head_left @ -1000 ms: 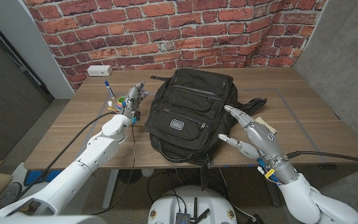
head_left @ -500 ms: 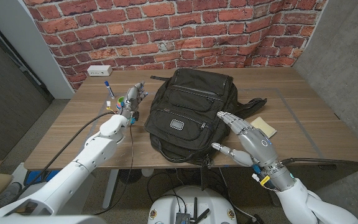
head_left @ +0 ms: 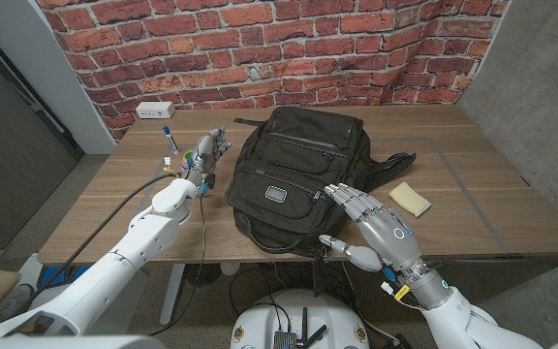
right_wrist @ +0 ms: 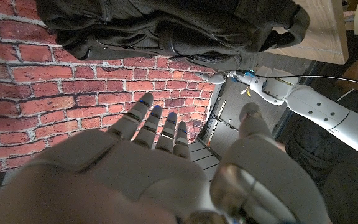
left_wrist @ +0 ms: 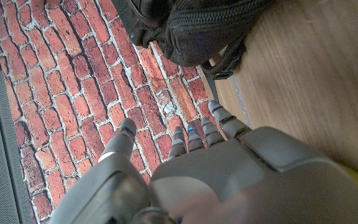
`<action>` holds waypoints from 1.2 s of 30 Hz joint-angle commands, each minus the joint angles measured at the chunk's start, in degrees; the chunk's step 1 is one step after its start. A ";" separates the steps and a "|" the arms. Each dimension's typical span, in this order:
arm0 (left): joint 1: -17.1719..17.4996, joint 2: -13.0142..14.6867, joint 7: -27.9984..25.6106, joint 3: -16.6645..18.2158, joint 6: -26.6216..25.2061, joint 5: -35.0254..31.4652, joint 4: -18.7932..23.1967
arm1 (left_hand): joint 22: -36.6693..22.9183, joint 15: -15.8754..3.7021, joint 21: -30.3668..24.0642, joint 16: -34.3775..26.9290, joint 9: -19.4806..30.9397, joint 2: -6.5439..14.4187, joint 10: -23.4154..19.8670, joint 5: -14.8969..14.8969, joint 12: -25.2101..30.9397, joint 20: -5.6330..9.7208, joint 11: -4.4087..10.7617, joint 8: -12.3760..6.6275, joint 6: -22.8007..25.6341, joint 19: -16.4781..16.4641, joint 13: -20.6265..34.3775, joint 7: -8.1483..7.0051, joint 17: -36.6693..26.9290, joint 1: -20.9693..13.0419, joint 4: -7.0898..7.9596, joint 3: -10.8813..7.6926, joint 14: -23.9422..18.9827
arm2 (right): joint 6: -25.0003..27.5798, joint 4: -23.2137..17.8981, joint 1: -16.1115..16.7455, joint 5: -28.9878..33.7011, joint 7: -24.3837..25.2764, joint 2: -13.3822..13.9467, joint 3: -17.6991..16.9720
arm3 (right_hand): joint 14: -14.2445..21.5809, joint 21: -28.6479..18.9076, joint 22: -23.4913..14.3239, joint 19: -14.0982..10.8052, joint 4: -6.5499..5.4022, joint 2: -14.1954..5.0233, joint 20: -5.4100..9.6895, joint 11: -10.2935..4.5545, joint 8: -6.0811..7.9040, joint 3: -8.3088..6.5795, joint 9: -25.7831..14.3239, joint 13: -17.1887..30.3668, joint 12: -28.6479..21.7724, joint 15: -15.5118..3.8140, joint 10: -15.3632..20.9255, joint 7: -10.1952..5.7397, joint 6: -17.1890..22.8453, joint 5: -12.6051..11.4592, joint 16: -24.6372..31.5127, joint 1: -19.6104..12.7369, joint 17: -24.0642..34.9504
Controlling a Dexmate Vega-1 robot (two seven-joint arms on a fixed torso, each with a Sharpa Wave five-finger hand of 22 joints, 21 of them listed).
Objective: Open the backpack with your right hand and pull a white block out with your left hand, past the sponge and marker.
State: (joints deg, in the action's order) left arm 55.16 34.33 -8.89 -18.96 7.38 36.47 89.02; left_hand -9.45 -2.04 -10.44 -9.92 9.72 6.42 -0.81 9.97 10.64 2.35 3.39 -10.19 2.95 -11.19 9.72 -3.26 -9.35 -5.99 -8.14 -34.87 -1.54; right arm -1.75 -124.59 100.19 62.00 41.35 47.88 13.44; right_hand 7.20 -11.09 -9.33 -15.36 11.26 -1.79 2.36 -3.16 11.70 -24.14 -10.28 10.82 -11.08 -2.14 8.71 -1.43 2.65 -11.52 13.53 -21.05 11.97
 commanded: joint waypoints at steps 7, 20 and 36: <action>1.17 1.08 1.92 0.83 1.36 0.88 0.49 | -0.26 -0.17 -0.44 -0.04 0.23 1.29 -0.24 0.04 0.17 2.56 0.26 -0.17 0.50 -0.69 0.22 -0.07 -0.18 -0.47 -0.16 -0.47 -0.51 | 11.87 -2.14 -4.45 7.36 -2.33 3.19 11.55 | -0.67 0.14 -0.17 -0.60 -0.08 0.59 0.47 0.38 0.34 -1.10 -0.31 0.15 -0.23 -0.82 0.78 0.32 -0.08 -0.35 -0.46 -3.17 0.00; 1.69 1.02 2.25 1.07 2.14 1.16 0.20 | -0.26 -0.14 -0.44 -0.05 0.24 1.31 -0.31 0.04 0.19 2.58 0.24 -0.21 0.62 -0.72 0.22 -0.03 -0.19 -0.44 -0.15 -0.58 -0.56 | 18.23 -0.51 -7.86 12.23 -2.48 3.34 17.69 | -1.15 0.25 -0.17 -0.74 -0.11 1.67 0.31 0.28 0.38 -1.73 -0.34 0.21 -0.05 -0.92 0.64 0.58 -0.64 -0.35 -0.81 -6.20 -0.08; 2.40 0.85 1.91 1.18 2.61 1.19 0.38 | -0.26 -0.18 -0.46 -0.08 0.24 1.32 -0.61 0.04 0.28 2.54 0.20 -0.28 0.88 -0.80 0.22 0.06 -0.19 -0.37 -0.12 -0.73 -0.70 | 24.25 1.51 -11.07 16.87 -2.14 3.04 22.80 | 2.93 -0.90 -0.28 -5.93 -0.87 3.81 2.45 -0.86 2.25 -2.57 -0.38 0.19 -0.87 -3.42 5.20 0.20 4.02 0.15 0.43 -13.14 -0.10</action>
State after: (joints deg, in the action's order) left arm 57.13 35.28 -6.80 -17.86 9.67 37.62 89.33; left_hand -9.45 -2.04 -10.44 -9.92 9.72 6.42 -0.81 9.97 10.64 2.14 3.39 -10.19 3.16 -11.40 9.72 -3.06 -9.35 -5.99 -8.38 -35.11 -1.54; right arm 18.69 -124.49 91.44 76.18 38.85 51.09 32.50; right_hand 9.08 -11.54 -9.49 -20.11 10.66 1.98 2.39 -3.91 13.44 -26.29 -10.55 10.80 -11.52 -2.17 12.92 -1.14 5.46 -11.52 13.51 -33.22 11.71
